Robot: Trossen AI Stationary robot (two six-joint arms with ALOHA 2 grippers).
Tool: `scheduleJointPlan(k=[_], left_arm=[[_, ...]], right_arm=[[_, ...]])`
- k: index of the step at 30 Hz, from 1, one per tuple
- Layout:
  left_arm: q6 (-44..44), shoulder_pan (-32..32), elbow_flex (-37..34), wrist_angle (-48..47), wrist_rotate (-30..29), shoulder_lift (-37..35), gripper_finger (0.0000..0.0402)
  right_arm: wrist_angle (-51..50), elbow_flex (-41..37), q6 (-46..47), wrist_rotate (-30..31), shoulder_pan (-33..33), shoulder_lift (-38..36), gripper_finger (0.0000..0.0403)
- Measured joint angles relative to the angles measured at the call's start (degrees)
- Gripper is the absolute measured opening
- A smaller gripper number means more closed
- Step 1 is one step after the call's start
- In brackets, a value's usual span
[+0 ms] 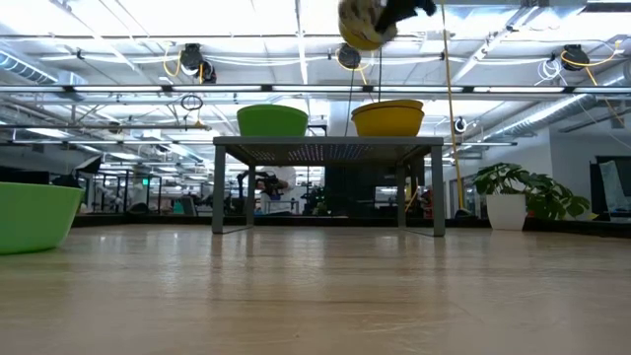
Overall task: Pick & Place Mini bowls
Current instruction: Stack the white patterned bowl on top of the white patterned bowls on the shelf
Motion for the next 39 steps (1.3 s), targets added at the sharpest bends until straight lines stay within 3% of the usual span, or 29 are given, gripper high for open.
scheduleJointPlan(k=[2,5,9,13,22,39], left_arm=[[0.17,0.29,0.0,0.21,0.02,-0.08,0.0332],[-0.8,0.81,0.0,-0.17,0.2,-0.08,0.0331],[-3.86,1.53,0.0,-2.87,0.24,-0.08,0.0325],[-6.83,1.67,0.0,-6.53,0.21,-0.08,0.0319],[-9.54,1.66,0.0,-9.41,0.22,-0.06,0.0325],[-11.59,1.65,0.0,-10.35,0.21,-0.06,0.031]], right_arm=[[-8.81,5.17,2.25,-3.94,-4.31,3.46,0.0001],[-16.43,9.41,5.21,-14.56,-10.02,8.03,0.0001],[-20.53,11.79,6.96,-25.54,-14.54,11.0,0.0001],[-24.17,11.8,6.85,-31.39,-16.74,12.07,0.0001],[-31.64,9.95,7.09,-32.71,-16.28,12.7,0.0001],[-28.82,-1.14,7.47,-32.54,-14.5,12.57,0.0002]])
